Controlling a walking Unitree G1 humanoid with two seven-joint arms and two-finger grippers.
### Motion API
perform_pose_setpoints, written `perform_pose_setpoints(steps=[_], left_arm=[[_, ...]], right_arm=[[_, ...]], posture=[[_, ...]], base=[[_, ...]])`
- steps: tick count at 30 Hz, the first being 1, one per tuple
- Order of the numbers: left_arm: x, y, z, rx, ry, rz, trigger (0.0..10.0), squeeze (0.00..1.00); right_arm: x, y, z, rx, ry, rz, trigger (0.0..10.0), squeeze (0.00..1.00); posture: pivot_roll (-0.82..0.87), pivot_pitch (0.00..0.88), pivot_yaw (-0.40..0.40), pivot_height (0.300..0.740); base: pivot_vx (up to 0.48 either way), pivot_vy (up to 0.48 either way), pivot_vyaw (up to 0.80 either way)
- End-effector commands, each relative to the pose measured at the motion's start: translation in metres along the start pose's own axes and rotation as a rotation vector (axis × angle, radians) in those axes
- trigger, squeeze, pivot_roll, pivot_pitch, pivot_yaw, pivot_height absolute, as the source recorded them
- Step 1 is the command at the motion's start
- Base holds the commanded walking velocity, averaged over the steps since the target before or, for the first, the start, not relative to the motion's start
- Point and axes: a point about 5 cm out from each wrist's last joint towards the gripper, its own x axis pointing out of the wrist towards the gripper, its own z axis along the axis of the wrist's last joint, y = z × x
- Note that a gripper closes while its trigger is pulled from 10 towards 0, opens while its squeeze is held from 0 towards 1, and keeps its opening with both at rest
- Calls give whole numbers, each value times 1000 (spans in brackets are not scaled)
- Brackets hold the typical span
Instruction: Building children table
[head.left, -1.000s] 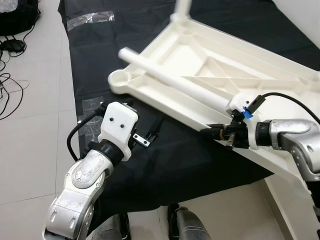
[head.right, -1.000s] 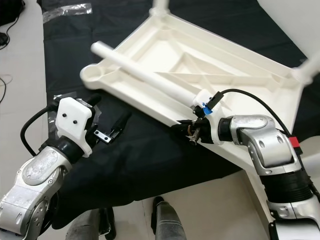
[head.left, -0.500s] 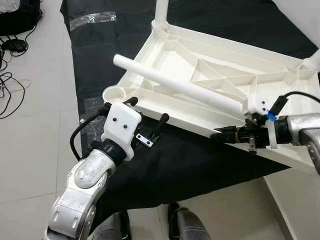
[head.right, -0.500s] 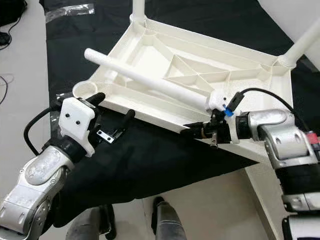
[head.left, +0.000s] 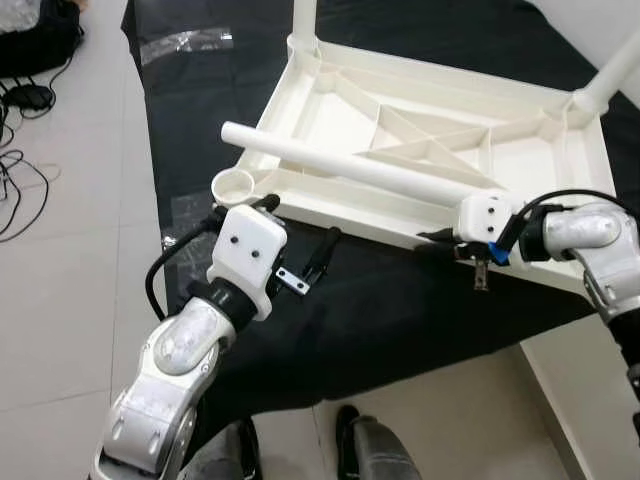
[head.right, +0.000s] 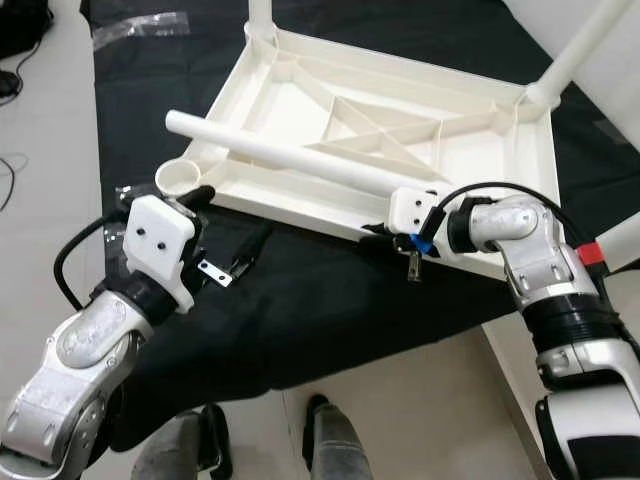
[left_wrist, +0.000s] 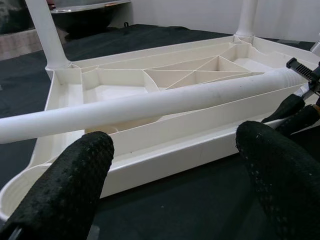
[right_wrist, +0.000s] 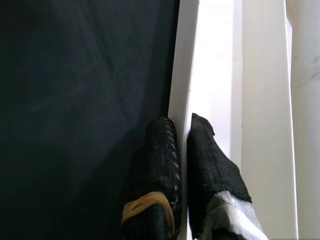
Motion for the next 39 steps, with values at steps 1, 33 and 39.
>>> perform_pose_setpoints(steps=[1, 33, 39], left_arm=[[-1, -2, -3, -3, 9, 2, 10000, 0], [-6, -3, -2, -21, 7, 14, 10000, 0], [-15, -9, -6, -33, 34, 22, 10000, 0]], right_arm=[[0, 5, -9, -60, 96, 56, 10000, 0], [80, -61, 112, 418, -459, -110, 10000, 0], [110, -41, 121, 492, -388, 49, 10000, 0]], posture=[[-12, 228, -43, 740], [0, 208, -71, 740], [-1, 215, -98, 740]], base=[[0, 0, 0], [0, 0, 0], [0, 0, 0]])
